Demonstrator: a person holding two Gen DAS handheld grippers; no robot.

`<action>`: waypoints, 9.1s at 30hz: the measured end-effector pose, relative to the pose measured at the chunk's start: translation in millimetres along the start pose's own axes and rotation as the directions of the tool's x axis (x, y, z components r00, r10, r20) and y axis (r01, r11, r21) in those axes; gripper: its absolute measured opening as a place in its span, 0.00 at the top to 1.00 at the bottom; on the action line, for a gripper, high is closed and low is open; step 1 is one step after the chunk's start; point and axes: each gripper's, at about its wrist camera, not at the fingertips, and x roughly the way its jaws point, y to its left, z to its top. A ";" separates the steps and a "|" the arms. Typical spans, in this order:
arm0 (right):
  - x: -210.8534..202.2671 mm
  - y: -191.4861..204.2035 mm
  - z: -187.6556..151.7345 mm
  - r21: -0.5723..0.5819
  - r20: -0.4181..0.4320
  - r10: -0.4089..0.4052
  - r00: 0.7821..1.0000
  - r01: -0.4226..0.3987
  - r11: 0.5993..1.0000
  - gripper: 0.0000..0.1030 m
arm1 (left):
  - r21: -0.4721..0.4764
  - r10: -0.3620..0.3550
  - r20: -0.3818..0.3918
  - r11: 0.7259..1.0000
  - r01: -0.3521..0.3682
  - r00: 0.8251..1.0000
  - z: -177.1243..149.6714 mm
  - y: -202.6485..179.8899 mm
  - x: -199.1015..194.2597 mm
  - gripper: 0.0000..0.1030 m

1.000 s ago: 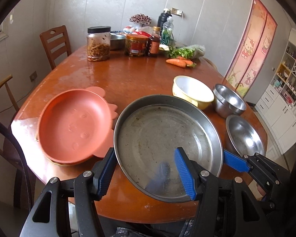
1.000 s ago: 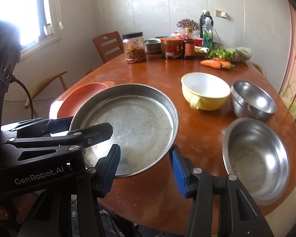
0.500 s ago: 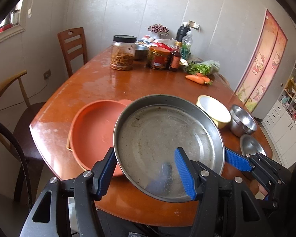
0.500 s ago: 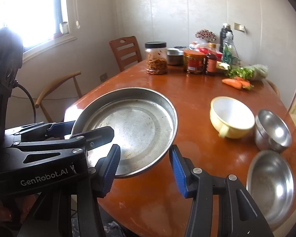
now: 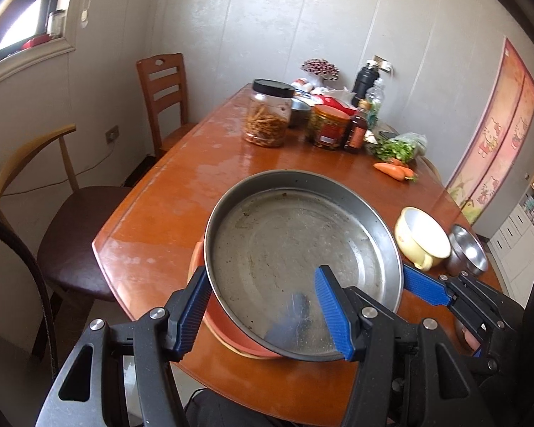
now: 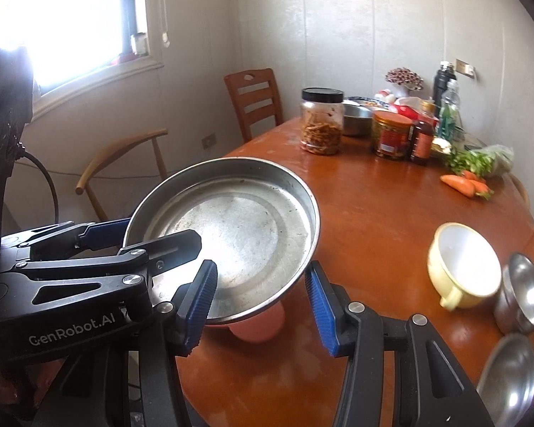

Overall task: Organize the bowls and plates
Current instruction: 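Lift the grey pan and carry it over the orange plate, then lower the grey pan onto the orange plate and open the left tool, then move the left tool over to the rim of the large steel basin, then grasp the rim of the large steel basin with the left tool, then drag the steel basin toward the table edge and open the left tool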

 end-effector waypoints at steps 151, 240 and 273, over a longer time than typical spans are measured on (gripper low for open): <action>-166.0 -180.8 -82.3 0.310 0.160 -0.233 0.959 0.175 0.935 0.27 | 0.204 -0.078 -0.037 0.975 0.084 0.996 -24.9 -202.2 6.4 0.27; -59.6 -154.7 -105.1 0.192 -0.141 -0.170 0.975 0.196 0.962 0.55 | 0.155 -0.147 -0.239 0.970 0.187 0.960 -61.0 -163.2 83.8 0.47; -72.0 -159.5 -95.4 0.235 -0.103 -0.169 0.980 0.189 0.953 0.48 | 0.179 -0.119 -0.150 0.973 0.145 0.981 -44.5 -162.3 56.4 0.36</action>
